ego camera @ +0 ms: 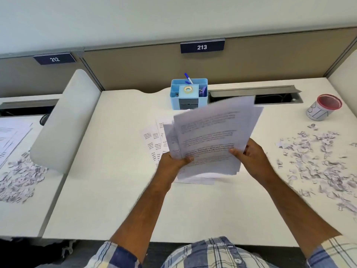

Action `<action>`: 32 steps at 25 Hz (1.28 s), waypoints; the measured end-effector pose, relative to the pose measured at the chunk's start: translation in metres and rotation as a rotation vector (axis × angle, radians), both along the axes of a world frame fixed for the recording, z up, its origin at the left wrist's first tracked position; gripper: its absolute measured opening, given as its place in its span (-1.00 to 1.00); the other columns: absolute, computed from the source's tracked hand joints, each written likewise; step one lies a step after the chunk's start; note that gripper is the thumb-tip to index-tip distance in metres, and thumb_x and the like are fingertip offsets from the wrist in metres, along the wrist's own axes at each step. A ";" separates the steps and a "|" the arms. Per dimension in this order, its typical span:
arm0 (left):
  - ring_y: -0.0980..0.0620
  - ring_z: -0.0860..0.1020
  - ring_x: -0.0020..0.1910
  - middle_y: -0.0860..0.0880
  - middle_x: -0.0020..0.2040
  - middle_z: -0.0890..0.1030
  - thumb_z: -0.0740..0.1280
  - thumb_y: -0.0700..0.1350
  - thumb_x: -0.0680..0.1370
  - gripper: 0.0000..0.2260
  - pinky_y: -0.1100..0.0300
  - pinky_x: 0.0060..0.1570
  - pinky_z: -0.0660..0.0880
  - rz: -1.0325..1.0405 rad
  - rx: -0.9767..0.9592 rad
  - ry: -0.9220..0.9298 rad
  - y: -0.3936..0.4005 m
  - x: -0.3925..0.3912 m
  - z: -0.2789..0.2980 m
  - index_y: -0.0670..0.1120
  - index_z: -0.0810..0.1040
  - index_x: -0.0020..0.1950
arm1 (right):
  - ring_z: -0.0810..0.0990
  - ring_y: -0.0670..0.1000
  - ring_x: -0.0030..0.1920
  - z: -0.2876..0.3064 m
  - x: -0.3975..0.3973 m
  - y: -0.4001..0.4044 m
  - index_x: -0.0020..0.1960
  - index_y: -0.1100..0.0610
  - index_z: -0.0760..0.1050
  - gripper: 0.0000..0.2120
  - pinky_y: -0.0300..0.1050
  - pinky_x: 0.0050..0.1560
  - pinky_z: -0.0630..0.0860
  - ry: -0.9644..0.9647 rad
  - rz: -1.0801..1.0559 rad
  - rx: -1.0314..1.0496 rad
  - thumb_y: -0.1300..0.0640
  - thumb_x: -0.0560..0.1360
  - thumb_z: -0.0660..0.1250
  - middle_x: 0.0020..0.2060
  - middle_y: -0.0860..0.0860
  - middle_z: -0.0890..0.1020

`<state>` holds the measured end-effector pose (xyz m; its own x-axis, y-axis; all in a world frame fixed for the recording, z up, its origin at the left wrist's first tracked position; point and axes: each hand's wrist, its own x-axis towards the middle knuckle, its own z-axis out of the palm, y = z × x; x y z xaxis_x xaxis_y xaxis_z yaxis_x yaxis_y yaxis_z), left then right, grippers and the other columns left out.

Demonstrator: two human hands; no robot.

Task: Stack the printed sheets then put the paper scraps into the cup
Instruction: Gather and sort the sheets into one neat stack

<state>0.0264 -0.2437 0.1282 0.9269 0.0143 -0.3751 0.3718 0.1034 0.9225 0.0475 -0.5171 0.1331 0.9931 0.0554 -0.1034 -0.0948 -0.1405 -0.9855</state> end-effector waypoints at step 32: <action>0.06 0.69 0.17 0.07 0.16 0.73 0.55 -0.16 0.54 -0.64 0.10 0.16 0.65 -0.081 0.098 -0.133 -0.029 0.005 0.003 0.11 0.63 0.29 | 0.66 -0.08 0.12 -0.010 -0.005 0.008 0.29 0.07 0.46 -0.61 -0.22 0.04 0.63 -0.042 -0.107 -0.038 0.21 0.52 0.49 0.11 -0.05 0.67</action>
